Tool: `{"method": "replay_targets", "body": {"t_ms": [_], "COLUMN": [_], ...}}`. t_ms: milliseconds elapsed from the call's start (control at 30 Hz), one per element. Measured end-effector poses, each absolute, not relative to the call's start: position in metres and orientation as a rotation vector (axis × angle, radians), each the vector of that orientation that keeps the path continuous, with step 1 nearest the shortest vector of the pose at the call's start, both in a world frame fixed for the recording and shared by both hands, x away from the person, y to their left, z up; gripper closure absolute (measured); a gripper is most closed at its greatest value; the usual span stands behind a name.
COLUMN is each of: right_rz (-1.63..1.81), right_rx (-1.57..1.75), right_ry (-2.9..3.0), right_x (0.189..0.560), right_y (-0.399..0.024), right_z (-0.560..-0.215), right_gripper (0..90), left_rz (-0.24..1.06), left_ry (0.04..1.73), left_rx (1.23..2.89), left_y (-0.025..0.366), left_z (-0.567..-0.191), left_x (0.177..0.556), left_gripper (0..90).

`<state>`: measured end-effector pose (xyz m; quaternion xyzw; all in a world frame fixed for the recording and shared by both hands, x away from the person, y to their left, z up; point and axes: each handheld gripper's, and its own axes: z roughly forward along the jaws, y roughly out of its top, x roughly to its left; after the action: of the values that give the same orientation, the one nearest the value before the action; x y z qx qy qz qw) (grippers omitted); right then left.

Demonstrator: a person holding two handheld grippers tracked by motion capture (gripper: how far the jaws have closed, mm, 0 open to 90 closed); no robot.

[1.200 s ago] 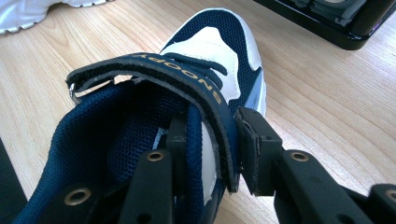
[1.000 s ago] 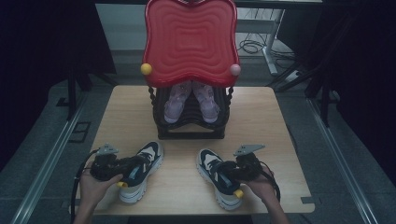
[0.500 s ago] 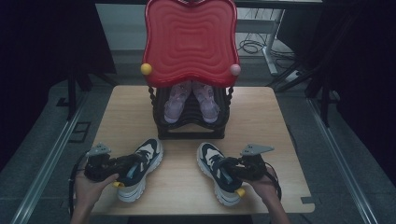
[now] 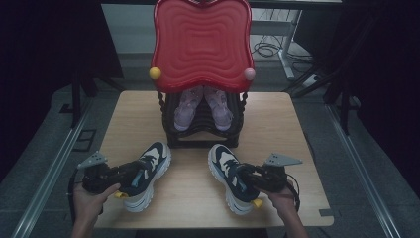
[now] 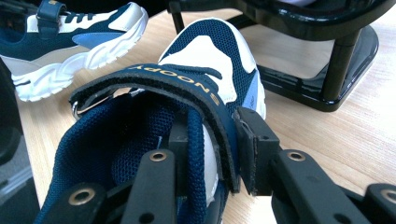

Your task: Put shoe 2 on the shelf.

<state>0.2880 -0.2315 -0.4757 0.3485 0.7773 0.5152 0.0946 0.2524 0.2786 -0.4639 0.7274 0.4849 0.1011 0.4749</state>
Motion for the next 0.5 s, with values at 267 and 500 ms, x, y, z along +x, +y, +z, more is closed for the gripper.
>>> {"method": "replay_targets", "body": {"t_ms": [267, 500], "right_rz": [1.611, 1.66], "right_rx": [1.087, 1.129], "right_ry": [2.24, 2.158], "right_x": [0.286, 0.281], "right_y": [-0.243, -0.256], "right_z": [-0.476, -0.473], "right_gripper": [69.1, 69.1], "left_rz": [0.239, 0.235], "left_ry": [1.178, 1.173], "left_rx": [1.729, 1.66], "left_y": [0.285, 0.292], "left_z": [-0.461, -0.459], "left_x": [0.25, 0.248], "left_gripper": [69.9, 69.9]}}
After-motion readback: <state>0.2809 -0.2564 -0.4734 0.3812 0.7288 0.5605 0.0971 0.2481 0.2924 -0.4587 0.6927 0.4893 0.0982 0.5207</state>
